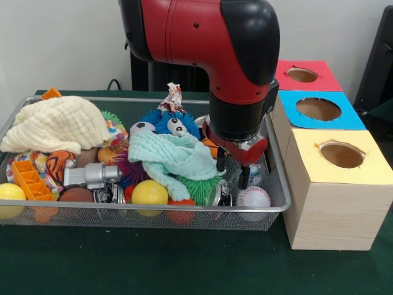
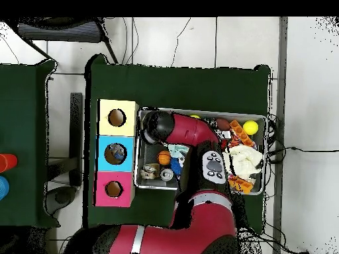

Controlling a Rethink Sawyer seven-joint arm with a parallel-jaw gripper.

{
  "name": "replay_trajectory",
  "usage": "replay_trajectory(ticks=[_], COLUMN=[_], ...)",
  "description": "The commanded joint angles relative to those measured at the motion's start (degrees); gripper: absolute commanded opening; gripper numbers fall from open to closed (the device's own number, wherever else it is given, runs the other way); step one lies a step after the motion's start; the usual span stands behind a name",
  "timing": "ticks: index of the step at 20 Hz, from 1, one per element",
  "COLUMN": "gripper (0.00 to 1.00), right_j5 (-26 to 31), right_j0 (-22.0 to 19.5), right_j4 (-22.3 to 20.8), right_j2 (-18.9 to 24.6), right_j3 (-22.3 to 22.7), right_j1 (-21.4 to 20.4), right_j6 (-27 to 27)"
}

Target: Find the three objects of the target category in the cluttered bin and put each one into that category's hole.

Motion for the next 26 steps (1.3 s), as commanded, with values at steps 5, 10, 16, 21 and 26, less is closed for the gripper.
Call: replay_trajectory(ticks=[5, 10, 16, 21, 26], gripper=[1.0, 1.0, 1.0, 1.0, 1.0], right_j5=[1.7, -1.8, -5.7, -6.7, -8.7], right_j0=[-0.2, -0.4, -1.1, -1.2, -0.7], right_j4=[2.9, 4.1, 4.2, 4.3, 4.0], right_j2=[2.1, 3.0, 4.1, 4.5, 4.1], right_j3=[0.0, 1.4, 5.2, 7.3, 9.1], right_j1=[3.7, 3.5, 2.0, 1.4, 2.9], right_j6=[8.4, 9.2, 8.0, 7.3, 7.6])
